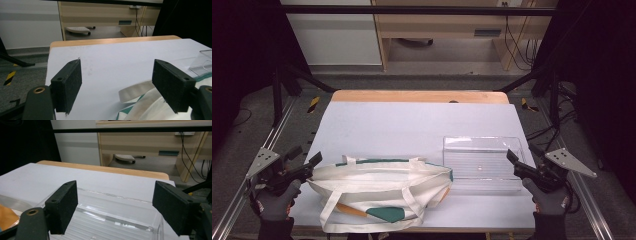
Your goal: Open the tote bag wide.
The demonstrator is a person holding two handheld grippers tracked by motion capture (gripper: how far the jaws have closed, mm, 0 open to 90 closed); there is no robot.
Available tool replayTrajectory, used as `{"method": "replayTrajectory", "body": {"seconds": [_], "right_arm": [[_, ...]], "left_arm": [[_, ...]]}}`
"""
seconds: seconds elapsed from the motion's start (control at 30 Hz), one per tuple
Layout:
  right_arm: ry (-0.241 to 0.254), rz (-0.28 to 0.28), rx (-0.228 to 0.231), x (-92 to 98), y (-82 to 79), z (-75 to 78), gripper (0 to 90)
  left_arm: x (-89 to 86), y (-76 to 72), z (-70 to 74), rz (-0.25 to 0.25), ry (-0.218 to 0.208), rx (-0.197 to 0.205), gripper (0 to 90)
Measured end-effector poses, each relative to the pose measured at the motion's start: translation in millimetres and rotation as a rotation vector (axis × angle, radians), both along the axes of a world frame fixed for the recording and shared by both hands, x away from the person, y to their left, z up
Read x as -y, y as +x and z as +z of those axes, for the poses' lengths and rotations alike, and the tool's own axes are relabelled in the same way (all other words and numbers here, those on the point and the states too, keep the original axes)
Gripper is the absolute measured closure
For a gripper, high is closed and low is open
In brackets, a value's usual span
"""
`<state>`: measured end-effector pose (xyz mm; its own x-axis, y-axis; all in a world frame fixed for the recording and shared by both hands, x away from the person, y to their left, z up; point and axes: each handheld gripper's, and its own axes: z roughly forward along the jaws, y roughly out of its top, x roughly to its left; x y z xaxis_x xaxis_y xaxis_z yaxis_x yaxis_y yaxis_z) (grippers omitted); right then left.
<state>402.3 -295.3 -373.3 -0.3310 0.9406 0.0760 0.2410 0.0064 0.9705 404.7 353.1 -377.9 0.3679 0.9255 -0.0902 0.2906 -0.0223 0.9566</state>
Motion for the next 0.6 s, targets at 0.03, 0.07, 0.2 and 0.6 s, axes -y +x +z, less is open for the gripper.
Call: {"method": "replayTrajectory", "body": {"seconds": [0.03, 0.07, 0.2, 0.6], "right_arm": [[0.007, 0.006, 0.001, -1.6, 0.0, 0.9, 21.9], [0.007, 0.006, 0.001, -1.6, 0.0, 0.9, 21.9], [0.022, 0.046, -0.004, -14.4, -2.7, 5.4, 25.4], [-0.012, 0.189, -0.025, -68.6, -2.2, 7.2, 34.7]], "left_arm": [[0.9, -0.8, 0.4, -0.003, 0.001, 0.002, 23.5], [0.9, -0.8, 0.4, -0.003, 0.001, 0.002, 23.5], [7.6, -1.8, 0.2, -0.045, 0.005, -0.007, 23.2], [16.4, 1.5, -1.9, -0.095, 0.053, -0.057, 25.2]]}}
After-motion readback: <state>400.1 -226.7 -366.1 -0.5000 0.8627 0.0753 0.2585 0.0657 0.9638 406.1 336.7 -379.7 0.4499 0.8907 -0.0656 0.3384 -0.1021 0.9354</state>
